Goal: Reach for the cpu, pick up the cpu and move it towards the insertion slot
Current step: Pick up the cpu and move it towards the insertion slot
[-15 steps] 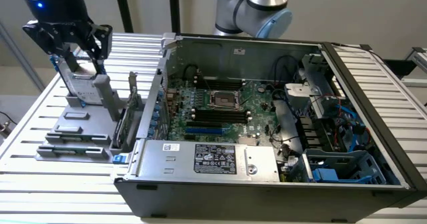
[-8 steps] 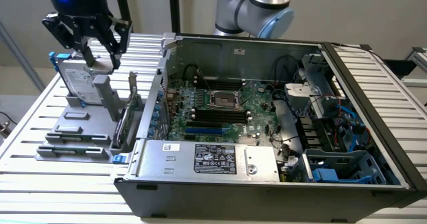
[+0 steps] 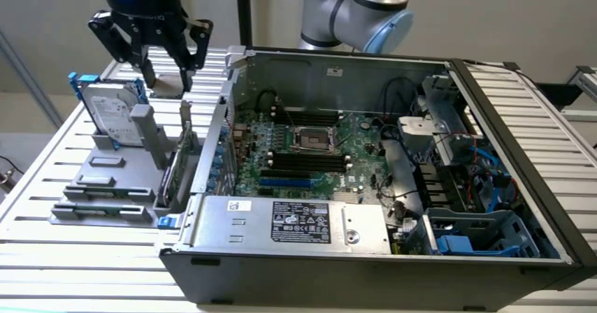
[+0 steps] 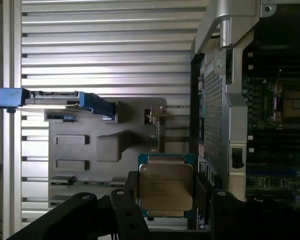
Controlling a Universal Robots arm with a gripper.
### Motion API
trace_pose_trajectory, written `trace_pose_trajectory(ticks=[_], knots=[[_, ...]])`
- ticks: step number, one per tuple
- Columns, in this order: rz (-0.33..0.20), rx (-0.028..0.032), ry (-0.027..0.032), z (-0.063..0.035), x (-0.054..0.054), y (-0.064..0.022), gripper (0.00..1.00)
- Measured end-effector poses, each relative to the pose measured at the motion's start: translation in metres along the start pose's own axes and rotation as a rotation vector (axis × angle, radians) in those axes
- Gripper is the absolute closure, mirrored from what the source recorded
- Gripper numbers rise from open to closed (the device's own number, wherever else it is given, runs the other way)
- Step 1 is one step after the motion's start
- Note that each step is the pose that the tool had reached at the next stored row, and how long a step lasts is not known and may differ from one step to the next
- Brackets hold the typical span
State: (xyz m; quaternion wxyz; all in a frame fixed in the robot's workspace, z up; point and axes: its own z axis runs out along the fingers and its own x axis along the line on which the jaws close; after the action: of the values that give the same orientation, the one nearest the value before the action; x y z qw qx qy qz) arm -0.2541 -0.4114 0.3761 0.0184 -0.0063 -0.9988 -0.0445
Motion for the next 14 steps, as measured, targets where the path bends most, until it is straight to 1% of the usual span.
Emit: trace_pose_trajectory(ticks=[7, 14], knots=[[0.000, -0.0074, 0.0009, -0.0036, -0.032, 0.0007, 0.46], [0.000, -0.0108, 0.0014, -0.0051, -0.064, 0.0011, 0.46]])
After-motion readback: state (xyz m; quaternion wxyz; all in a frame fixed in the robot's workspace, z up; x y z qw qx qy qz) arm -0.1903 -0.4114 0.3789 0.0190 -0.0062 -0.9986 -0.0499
